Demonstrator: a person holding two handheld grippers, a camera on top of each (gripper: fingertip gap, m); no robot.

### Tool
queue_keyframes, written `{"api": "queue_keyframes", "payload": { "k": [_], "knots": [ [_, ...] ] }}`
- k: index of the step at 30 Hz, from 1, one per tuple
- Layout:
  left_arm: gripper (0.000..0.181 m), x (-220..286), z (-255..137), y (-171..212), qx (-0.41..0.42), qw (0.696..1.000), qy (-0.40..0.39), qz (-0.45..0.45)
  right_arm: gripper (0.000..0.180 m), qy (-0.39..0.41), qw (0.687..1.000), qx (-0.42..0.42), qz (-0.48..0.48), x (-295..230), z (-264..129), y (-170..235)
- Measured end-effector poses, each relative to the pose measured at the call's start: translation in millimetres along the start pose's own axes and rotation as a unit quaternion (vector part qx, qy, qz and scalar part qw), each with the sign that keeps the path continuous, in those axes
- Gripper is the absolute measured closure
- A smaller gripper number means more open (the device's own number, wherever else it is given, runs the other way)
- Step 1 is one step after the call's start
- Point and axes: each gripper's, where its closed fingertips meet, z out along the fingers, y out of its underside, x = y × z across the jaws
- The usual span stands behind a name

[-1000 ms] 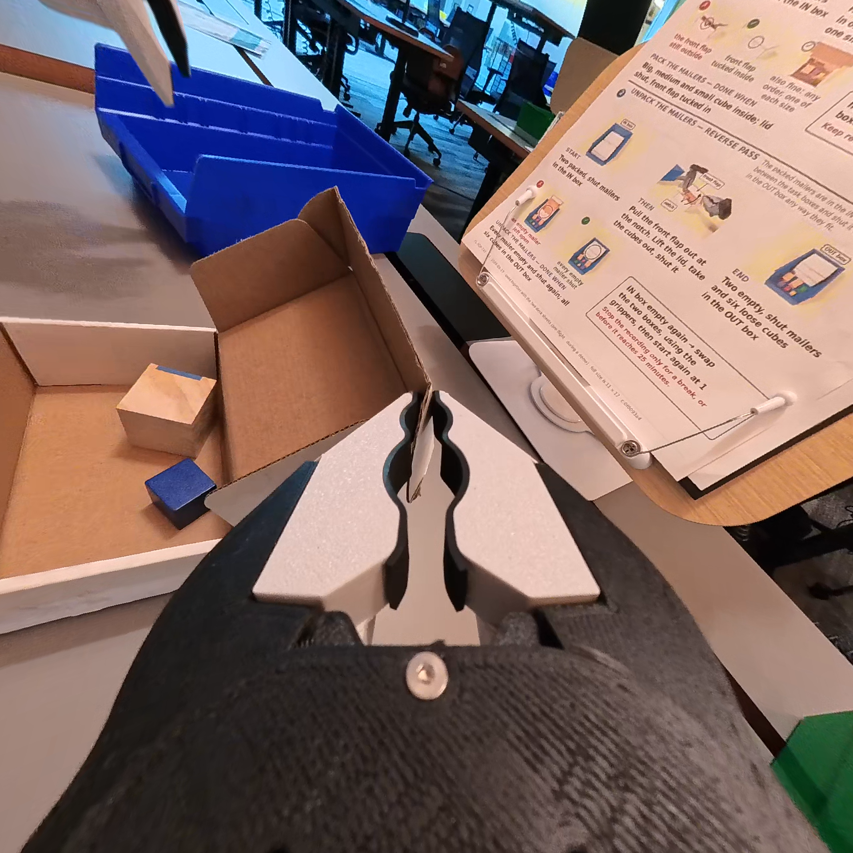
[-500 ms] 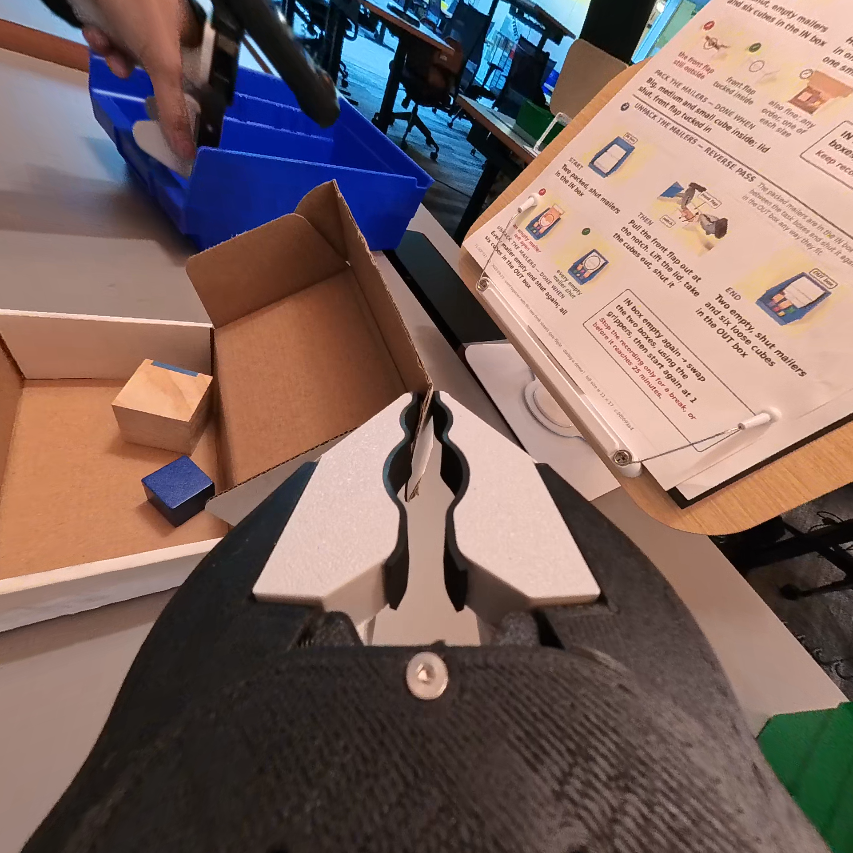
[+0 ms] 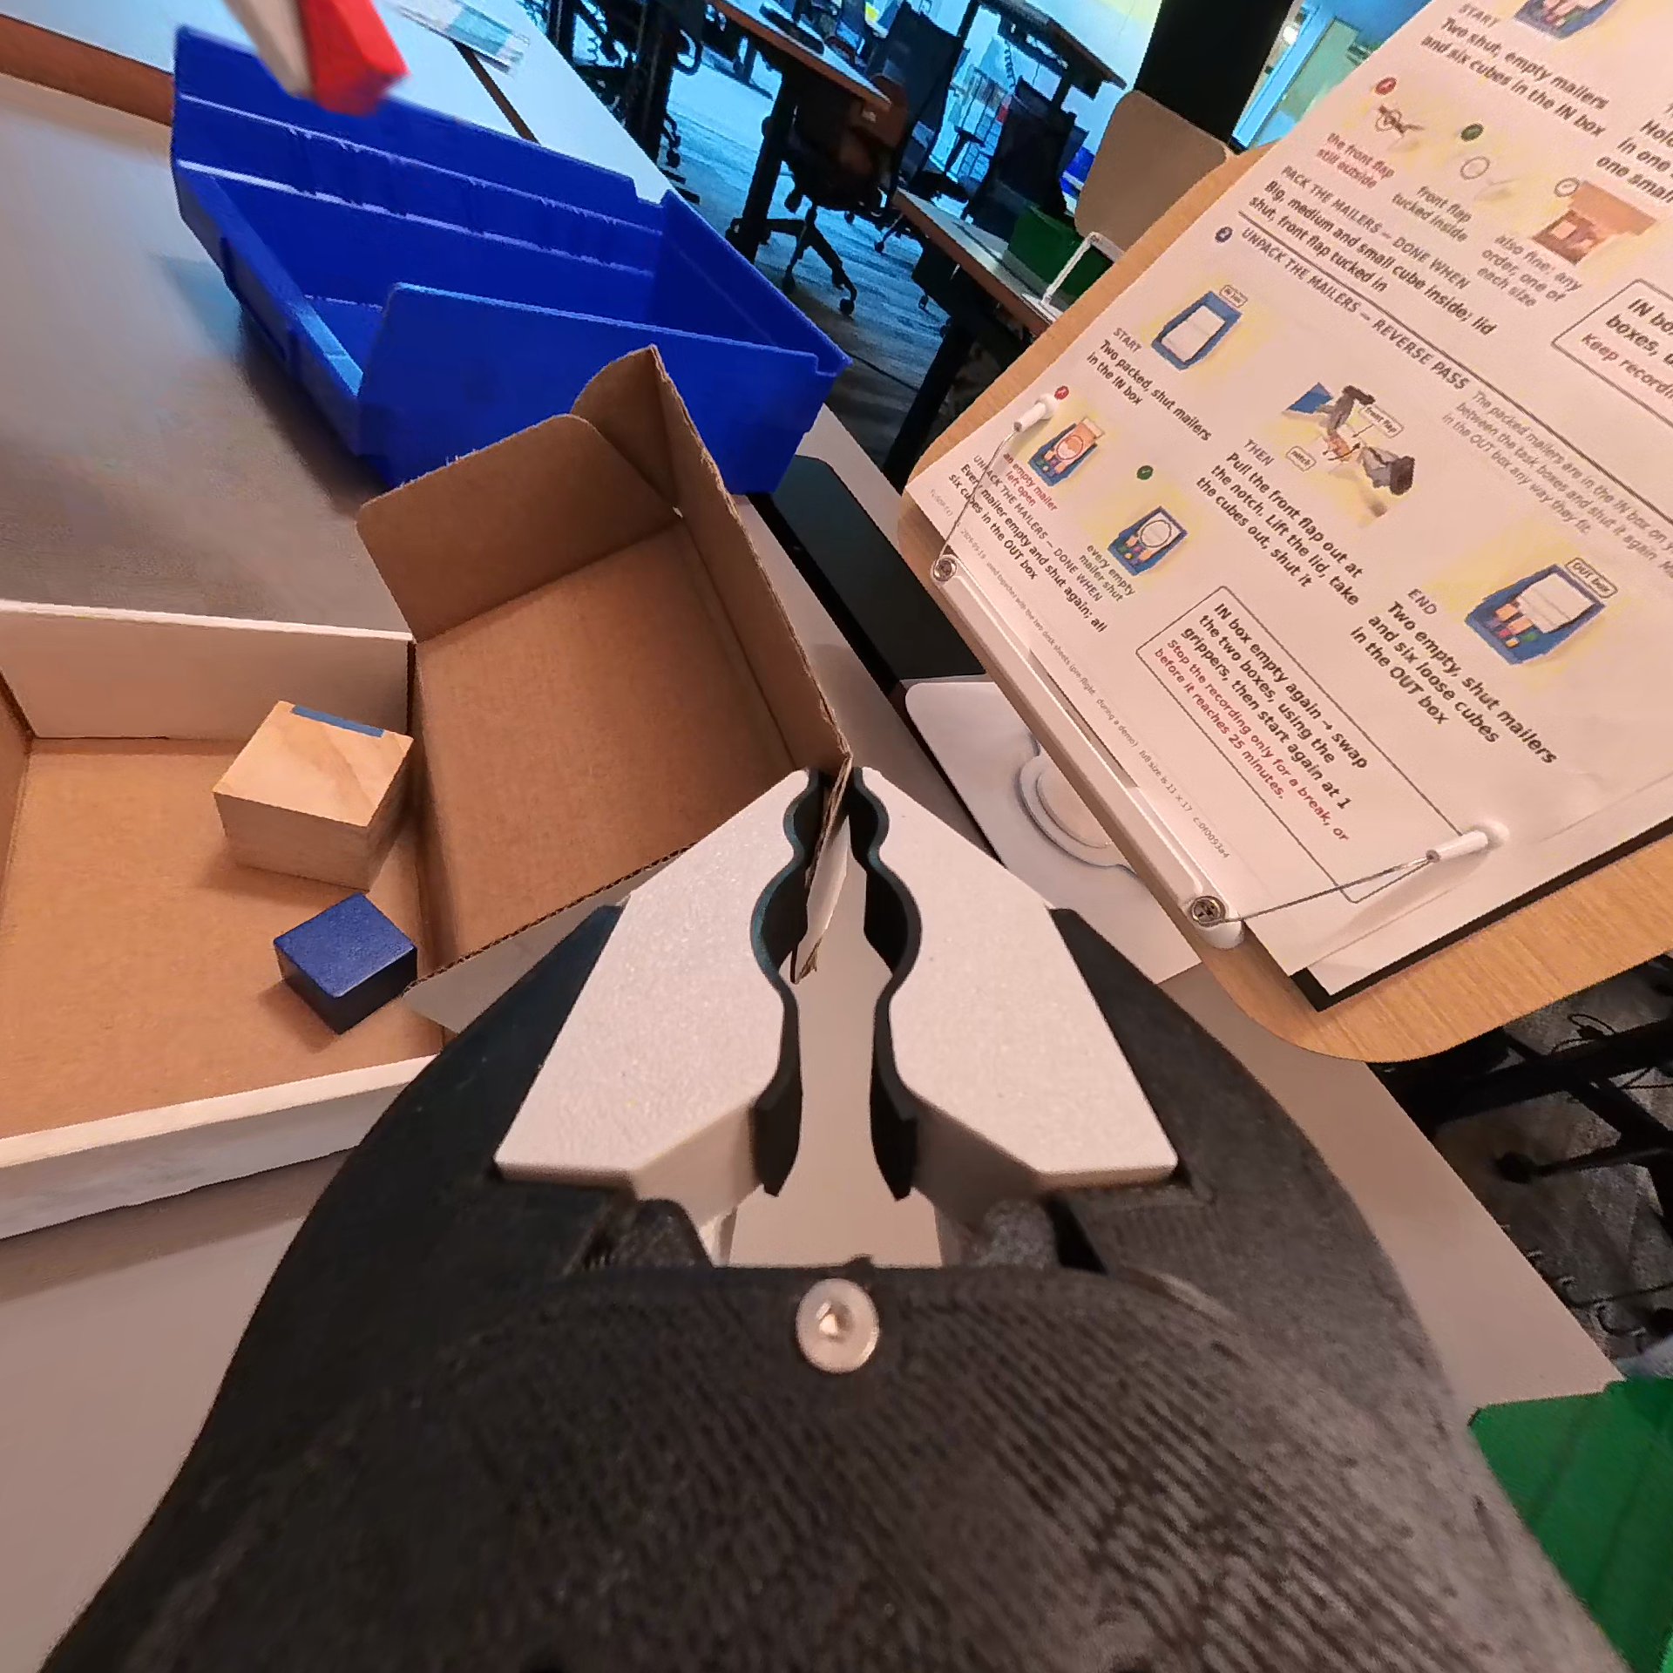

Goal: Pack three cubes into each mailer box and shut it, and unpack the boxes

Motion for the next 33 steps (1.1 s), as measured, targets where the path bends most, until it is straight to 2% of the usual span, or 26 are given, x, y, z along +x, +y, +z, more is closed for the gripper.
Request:
{"api": "queue_keyframes", "payload": {
  "k": [3,6,11,16,18,19,24,29,33],
  "knots": [
    [0.162,76,13,3,0.034,0.997,0.045,0.057,0.177,0.001,1.000,-0.001,-0.003,0,0,-1],
    [0.162,124,53,24,0.014,0.995,0.049,0.091,0.177,0.001,1.000,0.000,-0.005,-1,0,-2],
    [0.162,148,116,44,-0.030,0.995,0.039,0.085,0.177,0.001,1.000,0.001,-0.010,-2,-1,-5],
    [0.160,148,142,47,-0.034,0.997,0.030,0.066,0.177,0.001,1.000,0.006,-0.015,-3,-2,-11],
    [0.145,145,143,46,-0.027,0.997,0.017,0.065,0.177,0.000,1.000,0.008,-0.017,-4,-2,-13],
    [0.144,142,141,46,-0.021,0.998,0.009,0.065,0.177,-0.001,1.000,0.009,-0.018,-4,-3,-14],
    [0.148,134,124,33,0.029,0.998,0.002,0.048,0.176,-0.001,1.000,0.014,-0.024,-6,-4,-19],
    [0.154,102,89,12,0.107,0.991,-0.073,0.044,0.176,0.001,0.999,0.022,-0.036,-8,-5,-27],
    [0.154,67,52,-7,0.188,0.970,-0.153,0.022,0.176,0.005,0.998,0.022,-0.054,-10,-5,-32]
  ]
}}
